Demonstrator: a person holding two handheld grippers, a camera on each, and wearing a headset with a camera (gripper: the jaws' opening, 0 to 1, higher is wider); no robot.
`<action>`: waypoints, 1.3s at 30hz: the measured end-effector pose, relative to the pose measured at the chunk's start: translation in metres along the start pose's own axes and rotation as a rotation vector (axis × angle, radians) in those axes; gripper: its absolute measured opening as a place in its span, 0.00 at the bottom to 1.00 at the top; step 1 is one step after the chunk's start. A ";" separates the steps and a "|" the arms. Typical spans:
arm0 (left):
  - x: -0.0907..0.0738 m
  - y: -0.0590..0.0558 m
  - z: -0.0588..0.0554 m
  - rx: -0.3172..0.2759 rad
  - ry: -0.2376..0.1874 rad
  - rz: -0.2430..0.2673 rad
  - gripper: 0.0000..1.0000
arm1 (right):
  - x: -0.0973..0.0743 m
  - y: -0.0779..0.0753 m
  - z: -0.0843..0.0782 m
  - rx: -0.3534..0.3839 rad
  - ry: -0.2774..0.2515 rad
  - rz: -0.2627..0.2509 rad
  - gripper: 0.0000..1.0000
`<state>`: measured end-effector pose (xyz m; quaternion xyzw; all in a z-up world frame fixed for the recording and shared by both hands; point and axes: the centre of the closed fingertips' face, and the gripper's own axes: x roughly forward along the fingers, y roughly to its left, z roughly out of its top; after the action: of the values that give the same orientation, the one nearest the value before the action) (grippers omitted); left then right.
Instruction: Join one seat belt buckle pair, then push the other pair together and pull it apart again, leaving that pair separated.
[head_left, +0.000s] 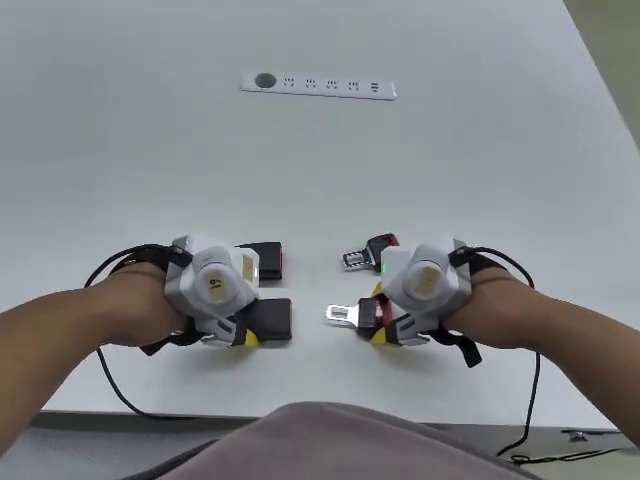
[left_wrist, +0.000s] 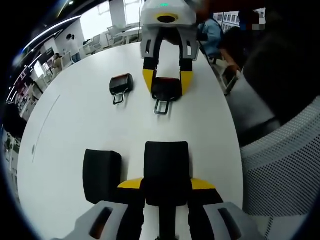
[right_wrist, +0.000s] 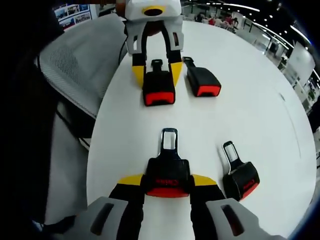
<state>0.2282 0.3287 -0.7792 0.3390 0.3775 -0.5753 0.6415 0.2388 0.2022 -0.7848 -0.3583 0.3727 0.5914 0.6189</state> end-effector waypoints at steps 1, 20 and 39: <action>0.000 0.000 0.000 0.000 0.001 0.000 0.34 | 0.002 0.002 0.005 -0.003 -0.005 0.001 0.32; 0.000 -0.001 0.000 -0.015 0.005 0.009 0.34 | 0.017 0.011 0.038 -0.031 -0.010 -0.003 0.32; 0.001 0.000 0.000 0.004 0.007 -0.003 0.34 | 0.026 0.010 0.049 -0.074 -0.026 0.008 0.32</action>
<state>0.2279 0.3285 -0.7798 0.3419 0.3790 -0.5758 0.6387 0.2311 0.2585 -0.7848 -0.3716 0.3440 0.6120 0.6075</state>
